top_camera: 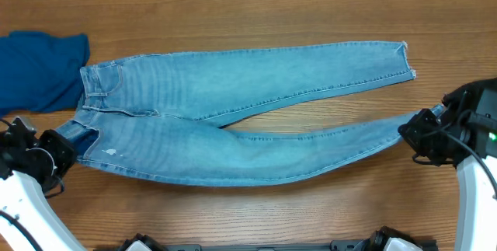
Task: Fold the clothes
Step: 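Lift the lower leg and waist with both grippers, folding over the upper leg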
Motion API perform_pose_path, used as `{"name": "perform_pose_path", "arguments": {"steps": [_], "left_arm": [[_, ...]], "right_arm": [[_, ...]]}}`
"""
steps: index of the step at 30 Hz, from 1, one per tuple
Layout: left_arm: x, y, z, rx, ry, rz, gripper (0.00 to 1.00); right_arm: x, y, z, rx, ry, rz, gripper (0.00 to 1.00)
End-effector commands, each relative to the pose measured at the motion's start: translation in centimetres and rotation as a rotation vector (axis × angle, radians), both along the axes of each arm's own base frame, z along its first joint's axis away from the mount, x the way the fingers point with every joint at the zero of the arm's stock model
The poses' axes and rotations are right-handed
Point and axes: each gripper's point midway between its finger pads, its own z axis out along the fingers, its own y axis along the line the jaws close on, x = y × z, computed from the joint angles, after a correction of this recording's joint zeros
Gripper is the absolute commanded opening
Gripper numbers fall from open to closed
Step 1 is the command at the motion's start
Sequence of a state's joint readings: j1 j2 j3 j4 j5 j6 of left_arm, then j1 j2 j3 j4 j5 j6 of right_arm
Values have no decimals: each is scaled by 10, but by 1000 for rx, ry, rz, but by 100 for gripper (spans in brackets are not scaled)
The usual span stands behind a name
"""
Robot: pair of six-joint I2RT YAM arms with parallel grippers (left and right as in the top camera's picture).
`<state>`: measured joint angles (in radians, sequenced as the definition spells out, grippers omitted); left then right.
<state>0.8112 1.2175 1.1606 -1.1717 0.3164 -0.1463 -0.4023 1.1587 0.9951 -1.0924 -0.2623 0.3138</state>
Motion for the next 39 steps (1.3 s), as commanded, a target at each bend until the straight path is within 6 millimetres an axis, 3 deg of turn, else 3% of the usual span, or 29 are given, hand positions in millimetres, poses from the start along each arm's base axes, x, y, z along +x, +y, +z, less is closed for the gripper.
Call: {"name": "perform_pose_path", "arguments": {"steps": [1,4,8,14,19,29,36,39], "left_arm": [[-4,4,31,113,-51,-4,4],[-8,6,35,140,-53,21,4],[2,10,42,156,-102,20,5],[27,9,50,178,-178,-33,4],[52,6,51,192,-215,-80,4],[124,-8,22,178,-234,-184,4],[164,-19,0,188,-241,-224,5],[177,-23,-7,172,-254,-218,5]], "right_arm": [[-2,-7,24,-75,-61,-18,4],[-7,-6,21,-67,-36,-18,4],[-1,-8,22,-75,-56,-19,4],[23,-11,13,-29,-76,-25,4],[52,-9,-8,45,-78,6,4],[129,-16,-1,57,-234,118,4],[160,-23,-7,77,-304,109,4],[163,-21,-17,114,-281,79,4]]}}
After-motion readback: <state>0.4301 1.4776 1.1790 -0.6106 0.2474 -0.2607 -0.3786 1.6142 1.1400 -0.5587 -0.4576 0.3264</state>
